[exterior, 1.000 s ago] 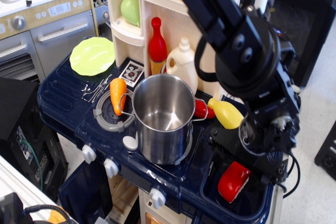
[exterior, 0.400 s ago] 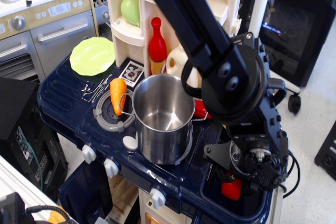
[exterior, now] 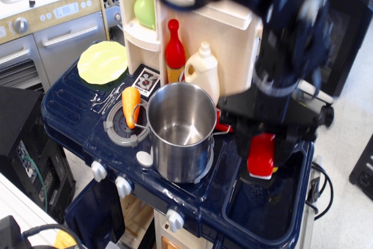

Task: Put sushi in pot or pan

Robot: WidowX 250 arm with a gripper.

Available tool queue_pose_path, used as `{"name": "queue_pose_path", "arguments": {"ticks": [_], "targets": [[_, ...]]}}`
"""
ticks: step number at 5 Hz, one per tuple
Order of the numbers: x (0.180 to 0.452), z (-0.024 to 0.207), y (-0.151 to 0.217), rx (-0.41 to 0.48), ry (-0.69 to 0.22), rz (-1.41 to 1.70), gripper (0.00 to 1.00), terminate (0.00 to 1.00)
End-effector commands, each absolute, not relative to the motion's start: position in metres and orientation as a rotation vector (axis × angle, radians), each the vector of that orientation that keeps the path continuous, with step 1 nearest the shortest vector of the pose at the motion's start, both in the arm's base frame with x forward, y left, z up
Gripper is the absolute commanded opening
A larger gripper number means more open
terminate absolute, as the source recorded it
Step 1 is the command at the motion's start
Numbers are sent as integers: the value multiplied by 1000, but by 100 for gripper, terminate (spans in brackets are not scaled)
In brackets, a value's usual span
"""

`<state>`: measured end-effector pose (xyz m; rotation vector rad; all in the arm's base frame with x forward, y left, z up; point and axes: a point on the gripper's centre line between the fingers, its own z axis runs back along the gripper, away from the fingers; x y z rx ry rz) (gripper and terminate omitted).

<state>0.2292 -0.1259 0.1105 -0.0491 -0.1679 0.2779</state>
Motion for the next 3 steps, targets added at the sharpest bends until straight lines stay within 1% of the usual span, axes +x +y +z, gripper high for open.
{"name": "queue_pose_path", "arguments": {"ticks": [1, 2, 3], "targets": [[219, 162, -74, -47, -141, 255, 0, 0], [216, 150, -37, -46, -169, 213, 0, 0], [224, 145, -20, -48, -167, 196, 0, 100]]}}
